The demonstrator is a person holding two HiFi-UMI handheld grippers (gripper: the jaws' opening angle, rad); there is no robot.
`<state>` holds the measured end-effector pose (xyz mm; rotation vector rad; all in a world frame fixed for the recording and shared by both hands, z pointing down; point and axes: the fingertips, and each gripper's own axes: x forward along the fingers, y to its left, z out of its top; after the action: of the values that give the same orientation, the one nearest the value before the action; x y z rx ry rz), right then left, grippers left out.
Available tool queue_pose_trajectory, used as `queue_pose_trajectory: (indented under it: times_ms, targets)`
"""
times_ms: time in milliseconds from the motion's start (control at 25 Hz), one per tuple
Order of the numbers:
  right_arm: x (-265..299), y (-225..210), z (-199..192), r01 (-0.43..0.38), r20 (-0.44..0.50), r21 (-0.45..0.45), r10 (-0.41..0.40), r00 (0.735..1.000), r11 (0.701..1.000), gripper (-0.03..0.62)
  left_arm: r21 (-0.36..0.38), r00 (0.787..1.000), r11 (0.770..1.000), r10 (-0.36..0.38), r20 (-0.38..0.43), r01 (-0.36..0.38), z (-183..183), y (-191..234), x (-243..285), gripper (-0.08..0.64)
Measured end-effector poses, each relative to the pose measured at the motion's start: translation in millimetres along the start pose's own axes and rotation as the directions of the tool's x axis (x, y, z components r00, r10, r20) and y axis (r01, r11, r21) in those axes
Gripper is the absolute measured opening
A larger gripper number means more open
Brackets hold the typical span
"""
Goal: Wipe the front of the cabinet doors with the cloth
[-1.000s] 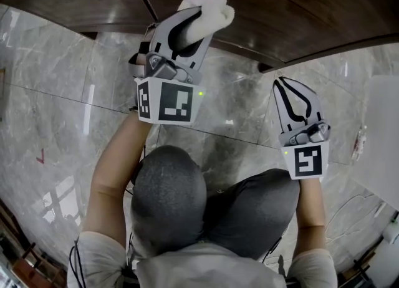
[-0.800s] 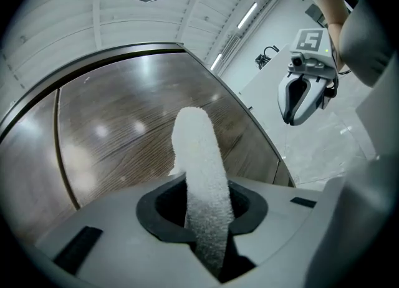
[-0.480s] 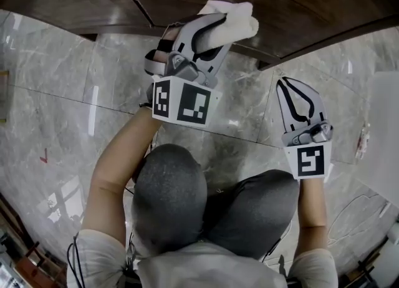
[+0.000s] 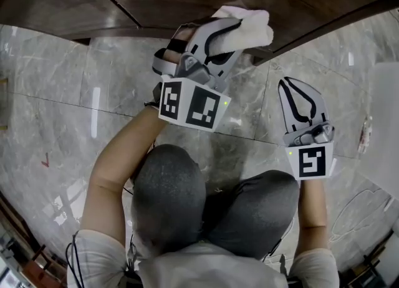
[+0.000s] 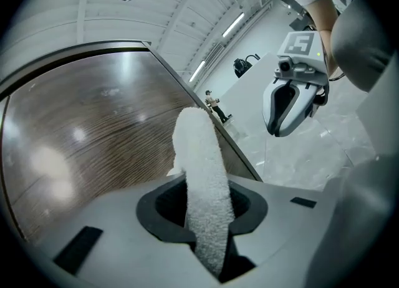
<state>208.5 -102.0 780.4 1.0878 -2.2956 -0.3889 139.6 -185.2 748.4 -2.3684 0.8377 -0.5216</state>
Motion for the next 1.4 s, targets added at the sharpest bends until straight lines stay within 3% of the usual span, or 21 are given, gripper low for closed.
queue_pose_trajectory:
  times_ms: [480, 760, 960, 1240, 1400]
  targets:
    - [-18, -15, -38, 0.031, -0.034, 0.039, -0.030, 0.999, 0.999, 0.051, 0.023, 0.989, 0.990, -0.140, 0.053, 0.139, 34, -50, 45, 0.107]
    - [-19, -16, -48, 0.029, -0.052, 0.032, -0.027, 0.998, 0.999, 0.051, 0.002, 0.979, 0.982, -0.186, 0.078, 0.187, 41, -62, 57, 0.107]
    - [-17, -13, -53, 0.024, -0.053, 0.016, -0.023, 0.998, 1.000, 0.051, -0.063, 0.961, 0.963, -0.256, 0.105, 0.264, 44, -72, 57, 0.107]
    - [11, 0, -42, 0.036, -0.034, 0.116, -0.033, 0.999, 0.993, 0.051, -0.065, 0.959, 0.964, -0.249, 0.133, 0.259, 19, -46, 12, 0.106]
    - [37, 4, -8, 0.019, -0.007, 0.153, -0.018, 1.000, 0.988, 0.051, -0.189, 0.976, 0.961, -0.177, 0.130, 0.200, -5, -13, -12, 0.106]
